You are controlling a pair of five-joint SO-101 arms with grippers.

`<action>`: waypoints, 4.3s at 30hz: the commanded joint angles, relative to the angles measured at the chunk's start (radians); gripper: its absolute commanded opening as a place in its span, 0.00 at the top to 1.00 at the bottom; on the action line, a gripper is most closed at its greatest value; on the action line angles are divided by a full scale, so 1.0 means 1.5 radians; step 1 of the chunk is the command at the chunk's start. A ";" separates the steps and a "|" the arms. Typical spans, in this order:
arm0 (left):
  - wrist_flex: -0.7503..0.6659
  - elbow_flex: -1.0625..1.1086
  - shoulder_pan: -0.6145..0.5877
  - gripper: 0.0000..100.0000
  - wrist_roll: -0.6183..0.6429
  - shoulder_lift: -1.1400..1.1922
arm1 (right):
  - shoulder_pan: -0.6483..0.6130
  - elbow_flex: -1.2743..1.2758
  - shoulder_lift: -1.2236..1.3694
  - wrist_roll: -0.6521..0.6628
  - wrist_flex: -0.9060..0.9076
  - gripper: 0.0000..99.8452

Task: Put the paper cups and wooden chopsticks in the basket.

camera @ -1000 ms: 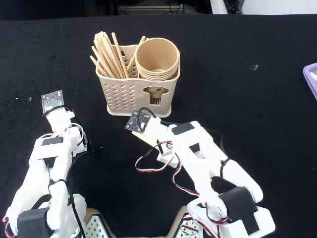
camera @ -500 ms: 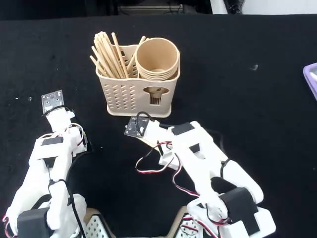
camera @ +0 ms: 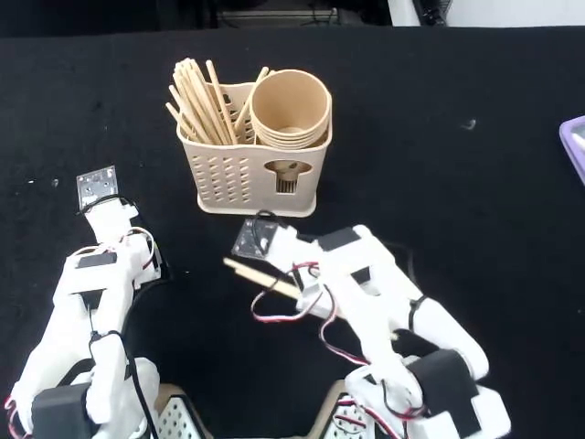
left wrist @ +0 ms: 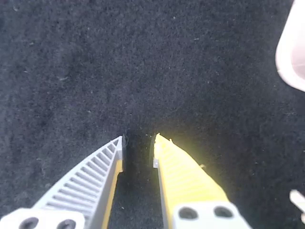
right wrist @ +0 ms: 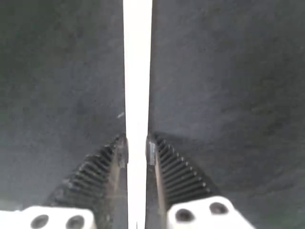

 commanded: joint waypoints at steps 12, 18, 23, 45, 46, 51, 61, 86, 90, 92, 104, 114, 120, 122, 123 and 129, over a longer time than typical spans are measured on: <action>-0.008 -0.032 0.009 0.88 -0.004 0.001 | -0.073 -0.094 -0.585 -0.203 0.218 0.99; -0.008 -0.031 0.009 0.88 -0.004 0.001 | -0.106 -0.157 -0.598 -0.251 0.213 0.99; -0.008 -0.031 0.009 0.88 -0.004 0.001 | -0.134 -0.225 -0.598 -0.259 0.141 0.99; -0.009 -0.035 0.009 0.88 -0.004 0.002 | -0.137 -0.238 -0.519 -0.441 -0.401 0.99; -0.009 -0.035 0.009 0.88 -0.004 0.002 | -0.137 -0.235 -0.498 -0.441 -0.421 0.99; -0.009 -0.034 0.009 0.88 -0.004 0.002 | -0.134 -0.248 -0.381 -0.487 -0.517 0.99; -0.009 -0.034 0.009 0.88 -0.004 0.002 | -0.133 -0.347 -0.119 -0.491 -0.672 0.99; -0.009 -0.032 0.010 0.88 -0.004 0.002 | -0.078 -0.312 -0.024 -0.491 -0.636 0.98; -0.009 -0.032 0.010 0.88 -0.004 0.002 | -0.078 -0.342 -0.025 -0.496 -0.598 0.87; -0.009 -0.032 0.010 0.88 -0.004 0.002 | -0.078 -0.359 -0.025 -0.496 -0.570 0.82; -0.009 -0.033 0.010 0.88 -0.004 0.002 | -0.076 -0.451 -0.215 -0.492 -0.319 0.83; -0.006 -0.031 0.009 0.88 -0.003 -0.003 | 0.032 -0.233 -0.593 -0.491 0.010 0.94; -0.003 -0.030 0.009 0.88 -0.003 -0.004 | 0.187 0.016 -0.778 -0.490 -0.008 0.94; -0.003 -0.030 0.009 0.89 -0.003 -0.004 | 0.206 0.093 -0.805 -0.490 -0.014 0.94; -0.003 -0.030 0.009 0.89 -0.003 -0.004 | 0.213 0.133 -0.811 -0.493 -0.028 0.94; -0.002 -0.030 0.009 0.89 -0.003 -0.005 | 0.237 0.274 -0.819 -0.497 -0.116 0.94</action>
